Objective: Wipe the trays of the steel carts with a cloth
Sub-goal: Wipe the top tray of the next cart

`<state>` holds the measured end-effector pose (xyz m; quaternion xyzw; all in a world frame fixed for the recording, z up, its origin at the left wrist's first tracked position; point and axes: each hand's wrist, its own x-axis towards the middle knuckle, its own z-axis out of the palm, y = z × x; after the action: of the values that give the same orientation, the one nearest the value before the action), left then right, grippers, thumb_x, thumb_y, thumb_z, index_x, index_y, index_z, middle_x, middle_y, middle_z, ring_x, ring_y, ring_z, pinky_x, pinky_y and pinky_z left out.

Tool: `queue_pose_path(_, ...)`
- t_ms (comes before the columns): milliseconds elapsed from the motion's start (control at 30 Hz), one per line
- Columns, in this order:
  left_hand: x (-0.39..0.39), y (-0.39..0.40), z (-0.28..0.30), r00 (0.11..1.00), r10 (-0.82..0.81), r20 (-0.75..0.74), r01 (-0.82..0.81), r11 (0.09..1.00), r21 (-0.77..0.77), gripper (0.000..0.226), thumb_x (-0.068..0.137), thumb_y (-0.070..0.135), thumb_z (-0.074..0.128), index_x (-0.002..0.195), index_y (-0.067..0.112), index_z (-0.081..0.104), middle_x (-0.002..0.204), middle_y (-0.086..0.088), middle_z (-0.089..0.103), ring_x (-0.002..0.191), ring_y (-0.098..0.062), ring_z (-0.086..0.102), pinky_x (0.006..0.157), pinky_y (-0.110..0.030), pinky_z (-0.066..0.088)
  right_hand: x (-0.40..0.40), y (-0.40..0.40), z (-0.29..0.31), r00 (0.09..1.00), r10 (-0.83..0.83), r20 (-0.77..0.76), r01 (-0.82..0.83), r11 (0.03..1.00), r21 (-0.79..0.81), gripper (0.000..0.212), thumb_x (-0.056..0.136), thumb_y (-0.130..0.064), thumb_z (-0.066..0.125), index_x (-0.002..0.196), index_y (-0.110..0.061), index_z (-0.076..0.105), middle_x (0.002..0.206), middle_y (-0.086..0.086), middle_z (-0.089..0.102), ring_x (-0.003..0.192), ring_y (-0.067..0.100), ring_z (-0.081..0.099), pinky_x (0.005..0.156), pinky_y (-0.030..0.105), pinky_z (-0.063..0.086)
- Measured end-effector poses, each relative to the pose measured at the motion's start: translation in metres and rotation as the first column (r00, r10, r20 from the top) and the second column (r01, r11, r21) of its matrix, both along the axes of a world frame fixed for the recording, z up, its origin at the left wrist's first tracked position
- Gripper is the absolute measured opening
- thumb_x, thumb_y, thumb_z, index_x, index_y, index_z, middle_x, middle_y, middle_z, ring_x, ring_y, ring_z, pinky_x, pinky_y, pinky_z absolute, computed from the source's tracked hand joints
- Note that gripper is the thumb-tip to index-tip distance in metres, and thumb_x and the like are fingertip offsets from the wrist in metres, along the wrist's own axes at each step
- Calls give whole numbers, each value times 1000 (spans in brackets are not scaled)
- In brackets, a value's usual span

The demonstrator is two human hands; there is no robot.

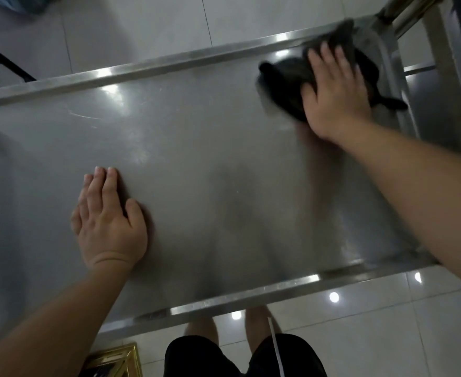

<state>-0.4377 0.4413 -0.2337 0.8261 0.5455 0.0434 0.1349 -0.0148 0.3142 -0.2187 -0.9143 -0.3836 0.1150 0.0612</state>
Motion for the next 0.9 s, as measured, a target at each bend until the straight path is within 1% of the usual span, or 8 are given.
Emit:
queue_pose_path(100,-1,1,-1,1000,9,5,-9,1000,5,69,97,40,39,164,27,30,173,0,25,160,-20,17,126,-48,15,23,60,-2,1000,-13,2,13,1000,-23,69,105,-51,23,168,-28,6,176,-2,-2,162,23,-4,130,52,2)
queue_pose_path(233,-2,2,-2,1000,9,12,-9,1000,0,68,96,41,41,162,30,30,172,2,26,160,-19,17,125,-50,17,12,45,1,998,52,-21,-53,998,-41,70,104,-53,22,168,-28,6,176,-4,-2,162,22,-4,130,52,3)
queue_pose_path(433,0,2,2,1000,16,14,-15,999,-30,67,97,42,39,162,30,29,172,1,25,160,-20,17,125,-52,17,-129,-130,10,975,220,-14,-221,975,-36,68,104,-42,40,166,-19,26,173,3,21,161,28,16,126,58,20)
queue_pose_path(533,-1,2,4,1000,25,13,-24,999,-37,69,96,43,39,164,28,30,173,0,24,161,-20,16,126,-50,16,-212,-220,14,944,322,-75,-329,936,-121,64,108,-46,31,167,-23,23,174,-2,18,161,27,16,124,59,22)
queue_pose_path(600,-1,1,4,1000,19,9,-19,999,-38,70,96,43,38,164,27,29,173,0,24,161,-21,15,126,-49,16,-240,-241,17,924,365,-118,-380,910,-164,63,108,-48,25,167,-25,22,174,-4,17,160,26,18,125,56,19)
queue_pose_path(733,0,0,3,1000,2,-4,-3,1000,-27,72,96,43,37,165,25,29,174,-1,24,161,-21,15,127,-46,14,-224,-184,11,917,385,-101,-395,911,-115,63,108,-47,28,167,-26,22,174,-5,18,161,23,14,124,58,21)
queue_pose_path(833,-2,1,1,1000,1,-8,-2,1000,-18,71,97,43,37,166,25,28,174,0,24,161,-20,15,127,-45,13,-182,-92,3,936,351,-17,-351,936,-5,66,101,-41,44,164,-25,33,171,-3,27,160,23,20,125,56,22)
queue_pose_path(900,-4,1,-1,1000,-5,-10,5,1000,-15,70,98,44,37,166,26,27,174,0,23,161,-19,14,127,-44,12,-145,-20,-1,962,274,-3,-274,961,45,66,101,-43,42,164,-27,32,172,-4,26,160,22,19,127,53,17)
